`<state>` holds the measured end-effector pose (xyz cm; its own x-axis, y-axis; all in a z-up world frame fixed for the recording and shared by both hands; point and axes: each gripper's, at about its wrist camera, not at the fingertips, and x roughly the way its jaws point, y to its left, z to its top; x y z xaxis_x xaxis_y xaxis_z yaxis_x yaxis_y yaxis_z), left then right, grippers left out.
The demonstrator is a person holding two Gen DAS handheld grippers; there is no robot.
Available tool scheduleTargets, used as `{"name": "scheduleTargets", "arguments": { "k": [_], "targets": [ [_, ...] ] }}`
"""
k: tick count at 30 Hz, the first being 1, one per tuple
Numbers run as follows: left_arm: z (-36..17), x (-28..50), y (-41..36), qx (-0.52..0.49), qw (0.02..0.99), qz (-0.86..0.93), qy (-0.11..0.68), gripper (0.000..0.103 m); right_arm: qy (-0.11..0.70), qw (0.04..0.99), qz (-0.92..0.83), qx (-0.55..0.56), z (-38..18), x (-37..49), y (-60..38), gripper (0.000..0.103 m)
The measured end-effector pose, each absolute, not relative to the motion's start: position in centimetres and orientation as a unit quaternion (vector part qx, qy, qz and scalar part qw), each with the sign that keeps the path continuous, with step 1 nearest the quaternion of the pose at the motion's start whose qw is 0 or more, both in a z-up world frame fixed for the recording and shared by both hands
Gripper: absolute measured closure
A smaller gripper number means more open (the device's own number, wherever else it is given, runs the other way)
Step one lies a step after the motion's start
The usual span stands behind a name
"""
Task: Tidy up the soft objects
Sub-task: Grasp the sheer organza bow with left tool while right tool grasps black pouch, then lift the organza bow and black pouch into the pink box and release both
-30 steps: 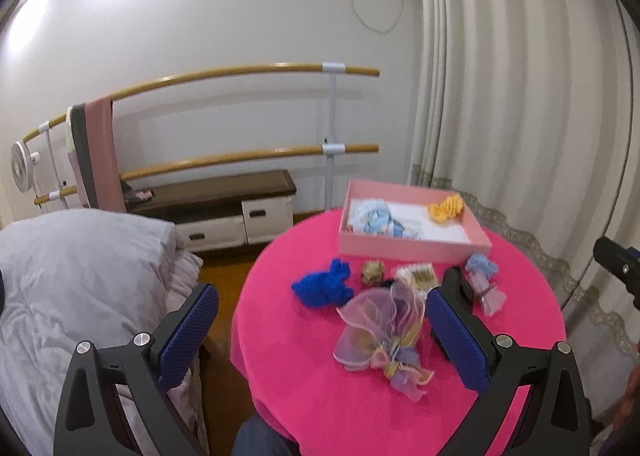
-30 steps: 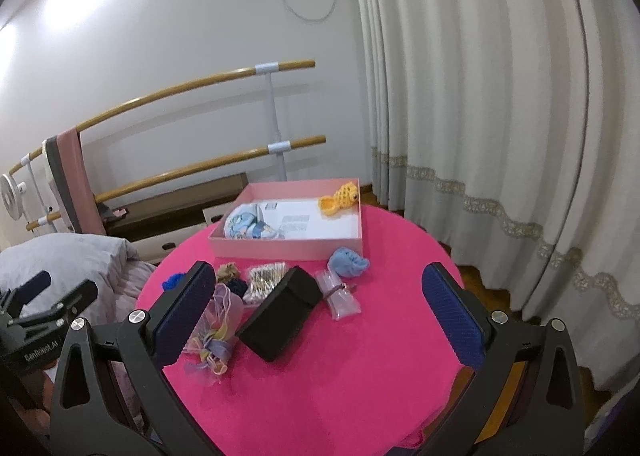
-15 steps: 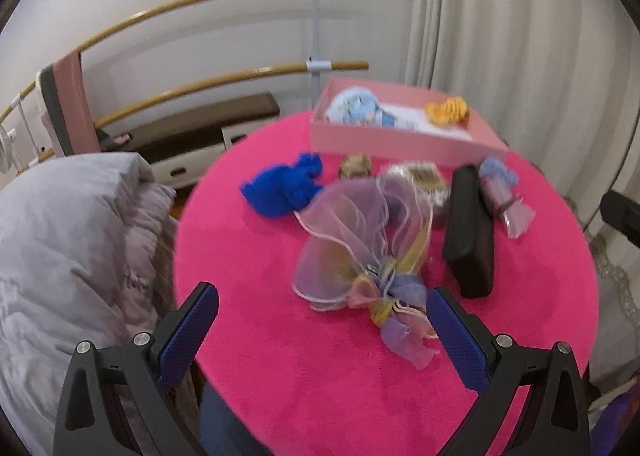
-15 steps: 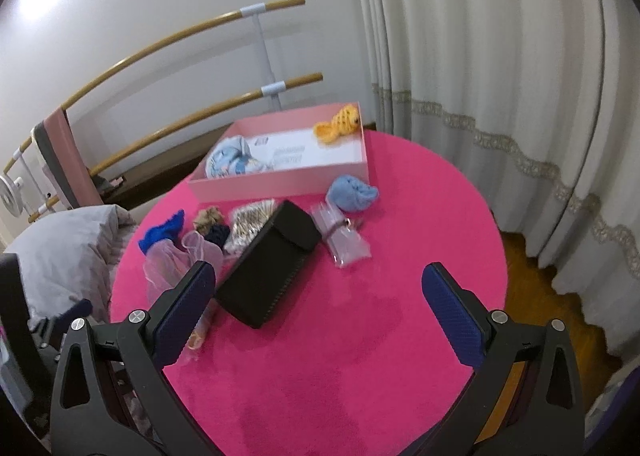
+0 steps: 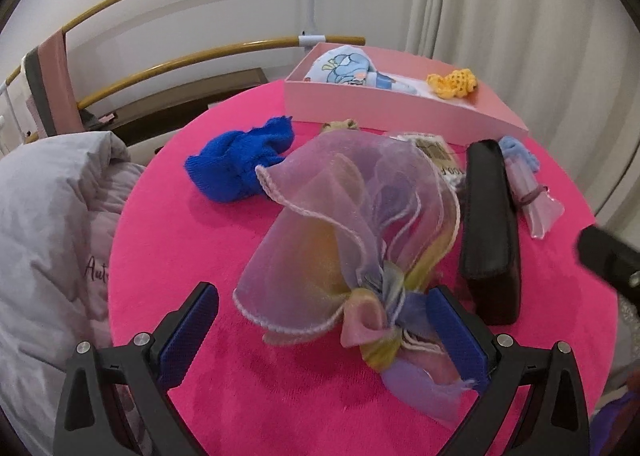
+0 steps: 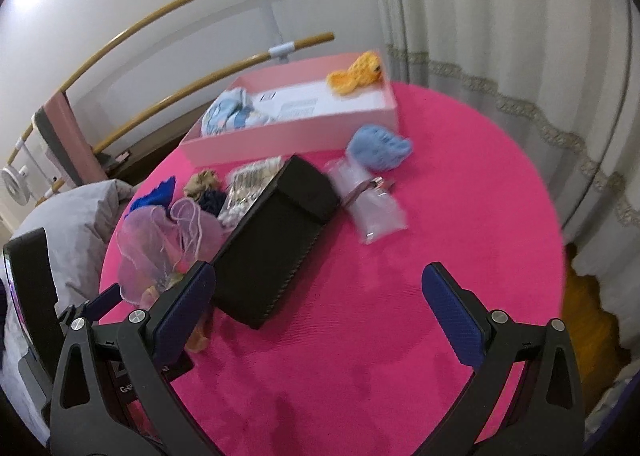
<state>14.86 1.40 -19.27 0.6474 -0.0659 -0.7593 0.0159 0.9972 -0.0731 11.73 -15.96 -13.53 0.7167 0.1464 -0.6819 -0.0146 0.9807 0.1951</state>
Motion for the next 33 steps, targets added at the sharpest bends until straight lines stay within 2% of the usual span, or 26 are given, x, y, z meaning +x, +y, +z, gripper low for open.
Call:
{"name": "scheduleTargets", "arguments": {
  "k": [7, 9, 10, 11, 14, 18, 23, 25, 29, 33],
  "targets": [
    [-20.4, 16.3, 1.3, -0.032, 0.901, -0.031, 0.432, 0.000, 0.399, 0.899, 0.081, 0.163, -15.7, 14.8, -15.4, 0.000],
    [-20.8, 16.8, 1.2, -0.033, 0.900, -0.040, 0.433, 0.002, 0.404, 0.891, 0.087, 0.186, -16.2, 15.7, -15.4, 0.000],
    [-20.8, 16.9, 1.2, -0.032, 0.900, -0.041, 0.433, 0.007, 0.409, 0.889, 0.087, 0.189, -16.5, 16.2, -15.2, 0.000],
    [-21.0, 17.0, 1.4, -0.038, 0.898, -0.046, 0.435, 0.012, 0.413, 0.886, 0.087, 0.190, -16.7, 16.7, -15.0, 0.003],
    [-21.0, 17.1, 2.0, -0.059, 0.896, -0.056, 0.436, 0.019, 0.425, 0.882, 0.087, 0.185, -17.4, 17.8, -14.2, 0.017],
    [-21.2, 17.6, 2.4, -0.061, 0.897, -0.057, 0.435, 0.029, 0.425, 0.887, 0.078, 0.160, -17.4, 18.6, -13.7, 0.028],
    [-20.6, 16.9, 2.2, -0.059, 0.897, -0.073, 0.432, 0.054, 0.421, 0.893, 0.097, 0.128, -17.1, 18.2, -12.7, 0.061],
    [-20.4, 16.8, 2.0, -0.055, 0.897, -0.078, 0.432, 0.059, 0.417, 0.895, 0.104, 0.122, -17.0, 17.7, -12.7, 0.068],
    [-20.0, 16.1, 2.0, -0.062, 0.897, -0.084, 0.429, 0.066, 0.403, 0.903, 0.106, 0.107, -16.1, 16.2, -13.0, 0.074],
    [-19.5, 15.3, 2.6, -0.068, 0.898, -0.081, 0.427, 0.070, 0.392, 0.909, 0.101, 0.099, -15.4, 14.9, -13.6, 0.075]
  ]
}}
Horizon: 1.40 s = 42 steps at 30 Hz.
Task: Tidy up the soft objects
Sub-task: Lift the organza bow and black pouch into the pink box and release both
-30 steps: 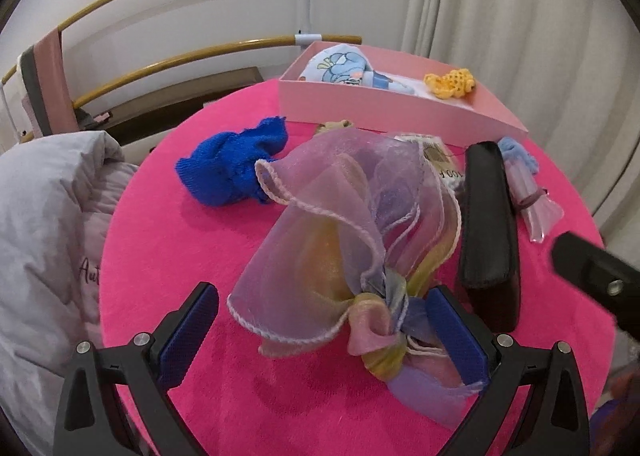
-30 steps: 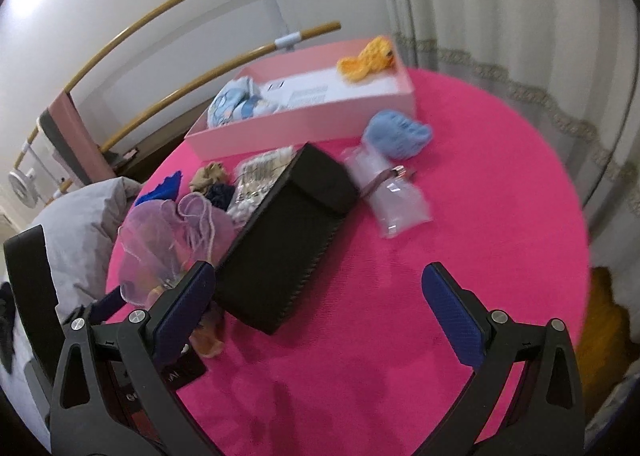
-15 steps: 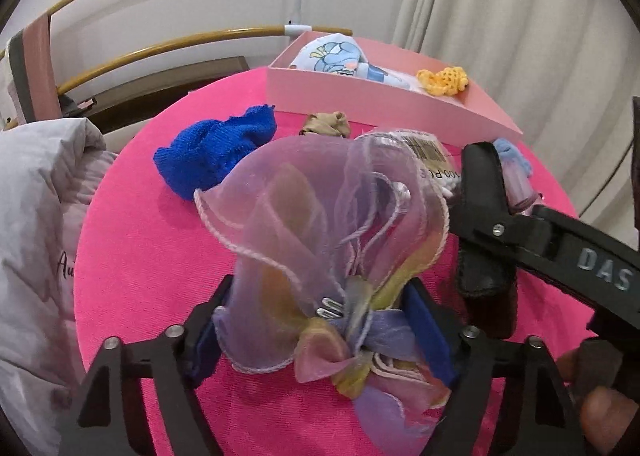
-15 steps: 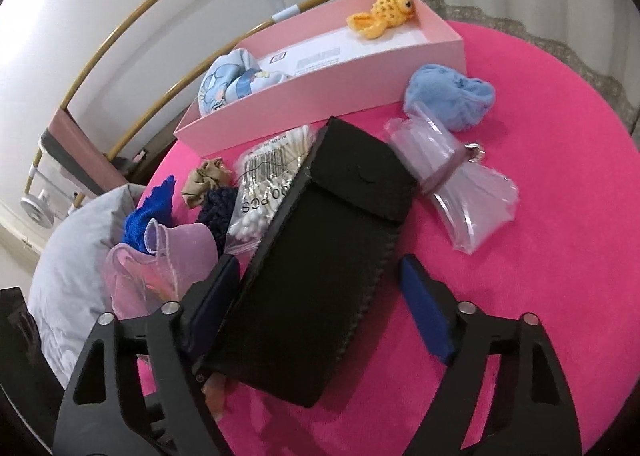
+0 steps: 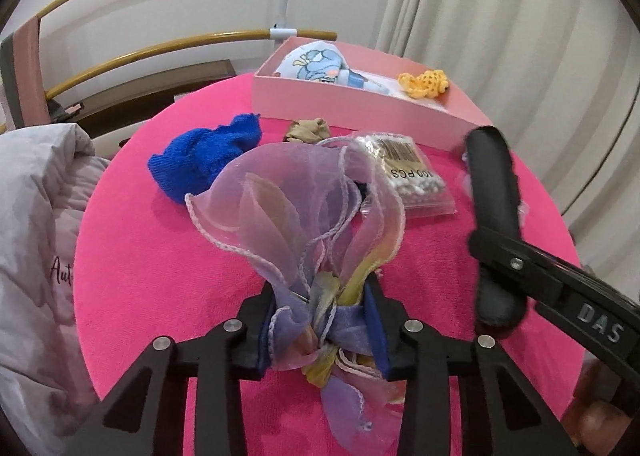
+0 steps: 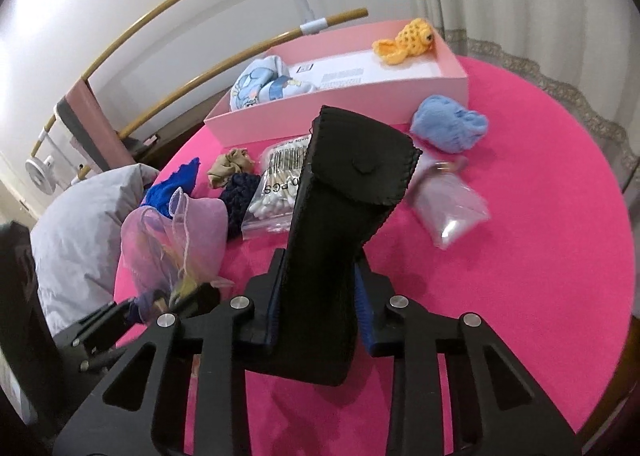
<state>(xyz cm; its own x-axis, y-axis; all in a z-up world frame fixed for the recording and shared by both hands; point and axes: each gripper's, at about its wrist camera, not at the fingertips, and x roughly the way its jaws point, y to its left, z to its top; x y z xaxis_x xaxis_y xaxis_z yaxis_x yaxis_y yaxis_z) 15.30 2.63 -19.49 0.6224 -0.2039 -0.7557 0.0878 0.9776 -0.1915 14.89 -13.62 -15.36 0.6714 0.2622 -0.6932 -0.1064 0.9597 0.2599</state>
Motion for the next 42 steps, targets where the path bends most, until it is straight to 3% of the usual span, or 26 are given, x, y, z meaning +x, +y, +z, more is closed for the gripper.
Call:
{"name": "scheduleTargets", "arguments": {
  "k": [25, 42],
  "targets": [
    [-12.0, 10.1, 2.5, -0.028, 0.928, -0.058, 0.366, 0.070, 0.333, 0.935, 0.102, 0.070, -9.4, 10.2, -15.4, 0.075],
    [-3.7, 23.4, 2.6, -0.019, 0.952, -0.057, 0.301, 0.069, 0.305, 0.944, 0.117, 0.049, -1.2, 20.7, -16.4, 0.075]
  ]
}}
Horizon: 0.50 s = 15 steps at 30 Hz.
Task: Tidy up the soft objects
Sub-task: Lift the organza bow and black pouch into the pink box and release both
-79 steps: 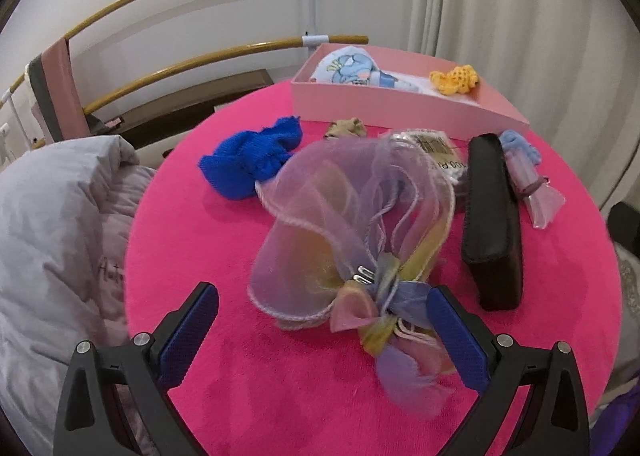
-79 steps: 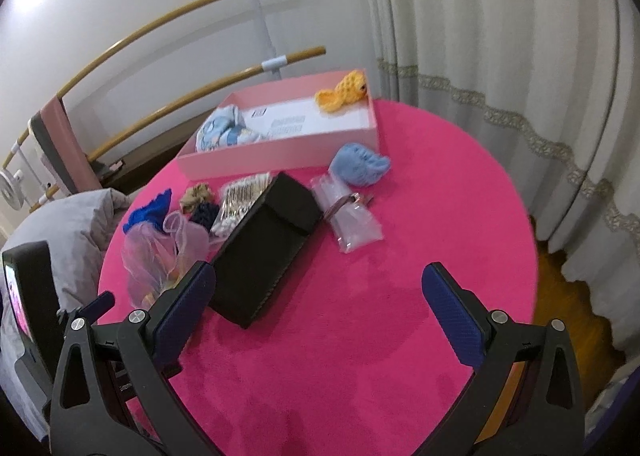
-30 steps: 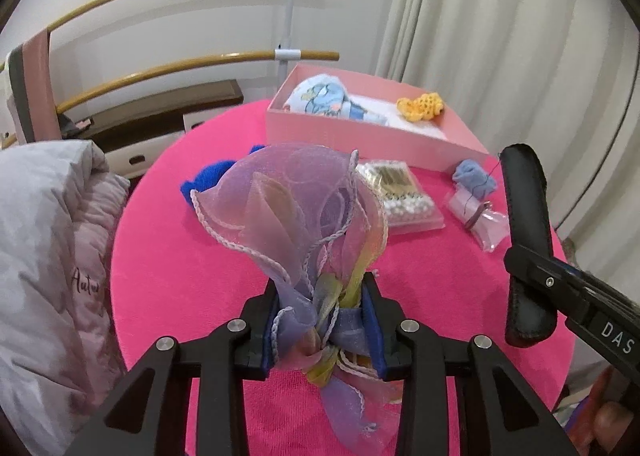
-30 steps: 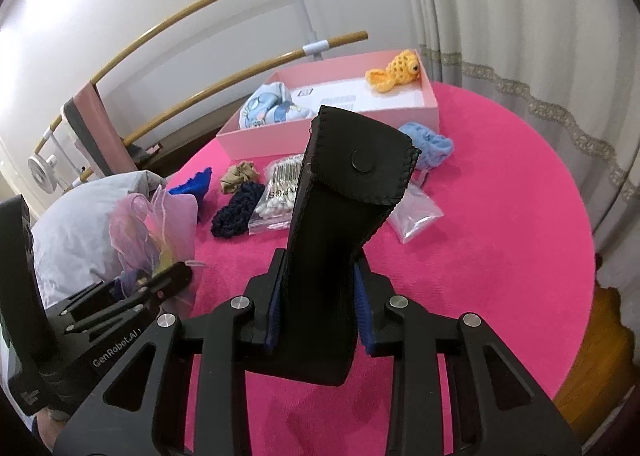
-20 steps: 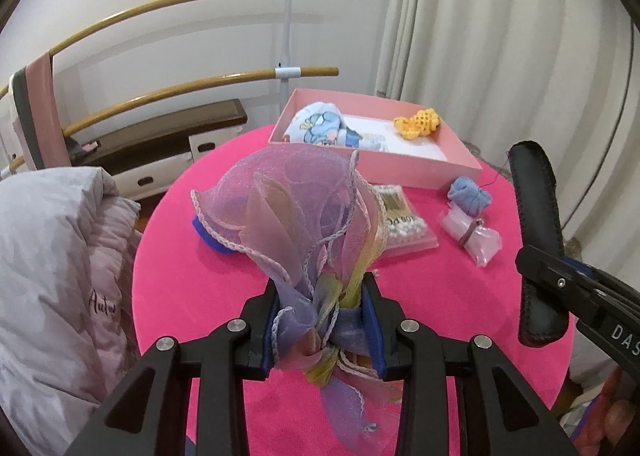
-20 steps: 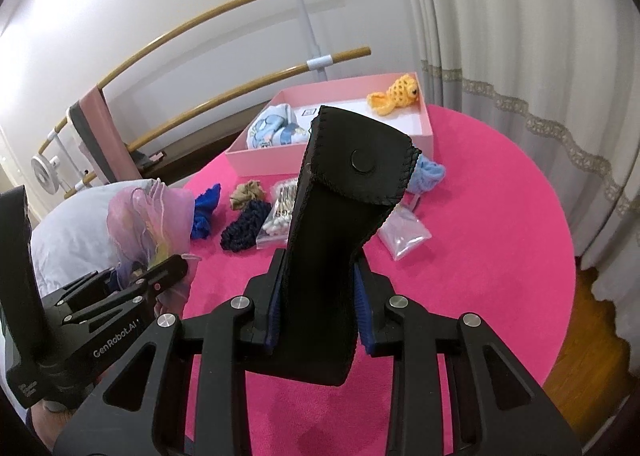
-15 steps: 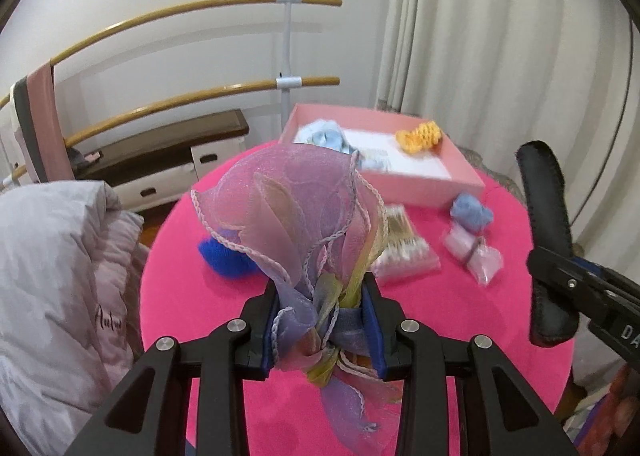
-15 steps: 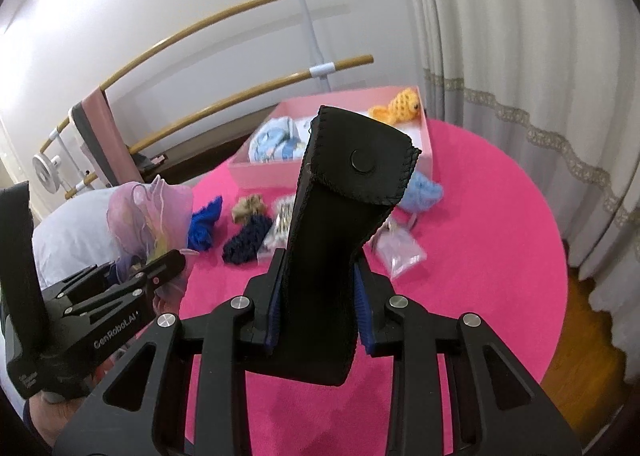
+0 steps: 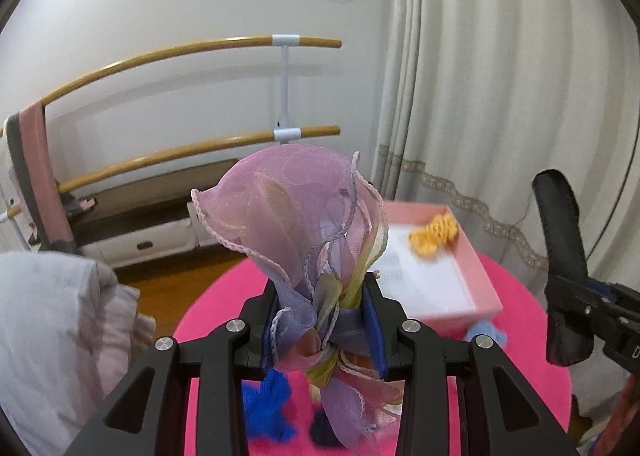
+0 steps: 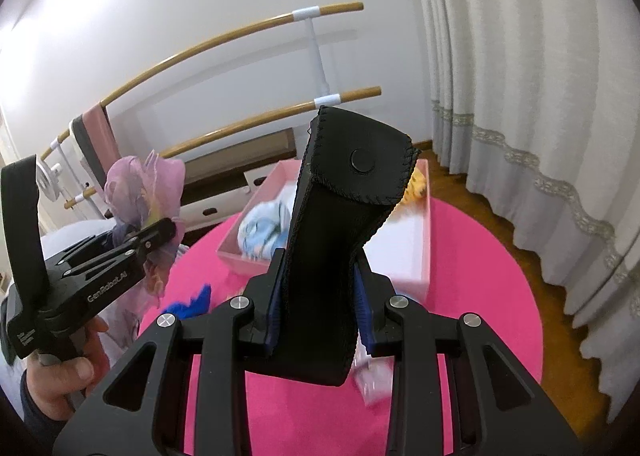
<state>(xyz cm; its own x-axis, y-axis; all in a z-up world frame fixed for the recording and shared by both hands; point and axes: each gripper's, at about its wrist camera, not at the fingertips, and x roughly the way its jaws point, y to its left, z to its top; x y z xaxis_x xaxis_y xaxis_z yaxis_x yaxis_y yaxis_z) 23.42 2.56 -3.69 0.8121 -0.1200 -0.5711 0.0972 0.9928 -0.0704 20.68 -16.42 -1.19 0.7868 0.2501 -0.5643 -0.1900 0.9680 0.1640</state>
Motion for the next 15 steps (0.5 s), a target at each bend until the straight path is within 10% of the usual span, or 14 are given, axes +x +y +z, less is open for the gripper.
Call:
{"name": "scheduleTargets", "arguments": {
  "k": [15],
  "targets": [
    [-5.0, 41.7, 0.4, -0.029, 0.919, -0.093, 0.382, 0.069, 0.393, 0.906, 0.140, 0.068, -2.5, 37.0, -16.1, 0.074]
  ]
}}
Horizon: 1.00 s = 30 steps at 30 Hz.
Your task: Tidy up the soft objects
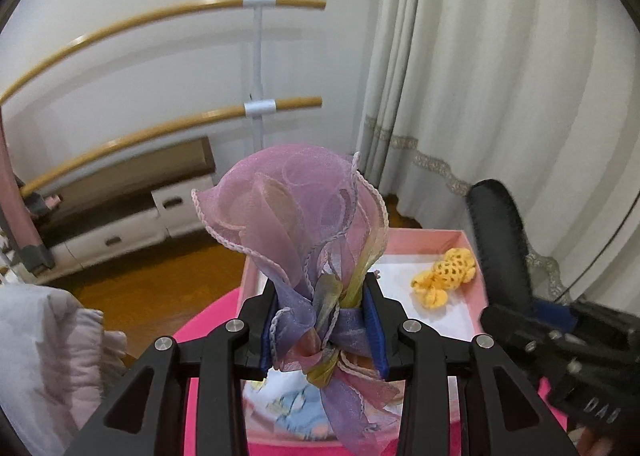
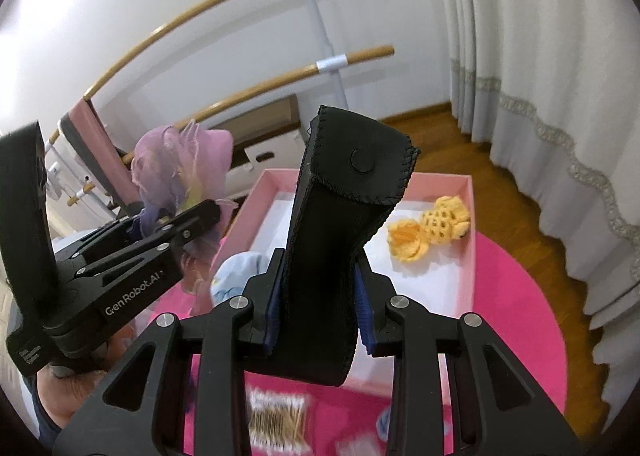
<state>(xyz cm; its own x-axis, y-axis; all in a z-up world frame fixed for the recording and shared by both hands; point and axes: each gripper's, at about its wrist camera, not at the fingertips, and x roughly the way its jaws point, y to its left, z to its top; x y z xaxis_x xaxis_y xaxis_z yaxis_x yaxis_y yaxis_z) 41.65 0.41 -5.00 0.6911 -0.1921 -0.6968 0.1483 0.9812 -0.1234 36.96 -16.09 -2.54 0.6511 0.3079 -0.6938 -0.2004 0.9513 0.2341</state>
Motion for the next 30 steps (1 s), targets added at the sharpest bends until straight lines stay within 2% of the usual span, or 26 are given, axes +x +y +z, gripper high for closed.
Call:
{"name": "scheduleTargets", "arguments": {
  "k": [6, 12, 15, 16, 17, 19, 21, 22, 23, 25, 30],
  "targets": [
    [-7.2, 46.7, 0.2, -0.036, 0.901, -0.096, 0.421, 0.067, 0.433, 0.889, 0.132, 0.069, -5.6, 40.7, -16.0, 0.074],
    [-7.5, 49.9, -0.3, -0.031, 0.891, -0.097, 0.442, 0.057, 0.456, 0.877, 0.125, 0.077, -7.7, 43.1, -16.0, 0.074],
    [-7.4, 51.7, -0.7, -0.044, 0.890, -0.092, 0.444, 0.032, 0.462, 0.875, 0.117, 0.089, -8.5, 43.8, -16.4, 0.073],
    [-7.3, 52.2, -0.8, -0.046, 0.892, -0.087, 0.441, 0.020, 0.464, 0.873, 0.118, 0.094, -8.6, 44.0, -16.5, 0.071],
    [-6.9, 52.3, -0.6, -0.046, 0.897, -0.081, 0.432, 0.013, 0.465, 0.872, 0.118, 0.098, -8.8, 44.2, -16.5, 0.067],
    [-6.8, 52.2, -0.3, -0.042, 0.903, -0.073, 0.422, 0.008, 0.463, 0.873, 0.113, 0.105, -8.9, 44.3, -16.9, 0.058],
    [-6.8, 51.3, -0.1, -0.037, 0.906, -0.067, 0.417, 0.004, 0.458, 0.875, 0.107, 0.115, -8.8, 44.3, -17.2, 0.039],
    [-6.8, 50.5, 0.2, -0.042, 0.908, -0.067, 0.411, 0.000, 0.455, 0.877, 0.101, 0.119, -8.8, 44.1, -17.5, 0.020],
    [-6.6, 49.7, 0.5, -0.047, 0.911, -0.065, 0.405, 0.000, 0.449, 0.879, 0.101, 0.122, -8.7, 43.9, -17.7, 0.008],
    [-6.0, 48.0, 1.2, -0.050, 0.917, -0.057, 0.393, 0.000, 0.443, 0.881, 0.102, 0.133, -8.5, 43.3, -18.0, 0.000],
    [-4.2, 41.8, 2.6, -0.052, 0.932, -0.047, 0.356, 0.000, 0.421, 0.892, 0.084, 0.144, -7.5, 41.1, -18.8, 0.000]
  ]
}}
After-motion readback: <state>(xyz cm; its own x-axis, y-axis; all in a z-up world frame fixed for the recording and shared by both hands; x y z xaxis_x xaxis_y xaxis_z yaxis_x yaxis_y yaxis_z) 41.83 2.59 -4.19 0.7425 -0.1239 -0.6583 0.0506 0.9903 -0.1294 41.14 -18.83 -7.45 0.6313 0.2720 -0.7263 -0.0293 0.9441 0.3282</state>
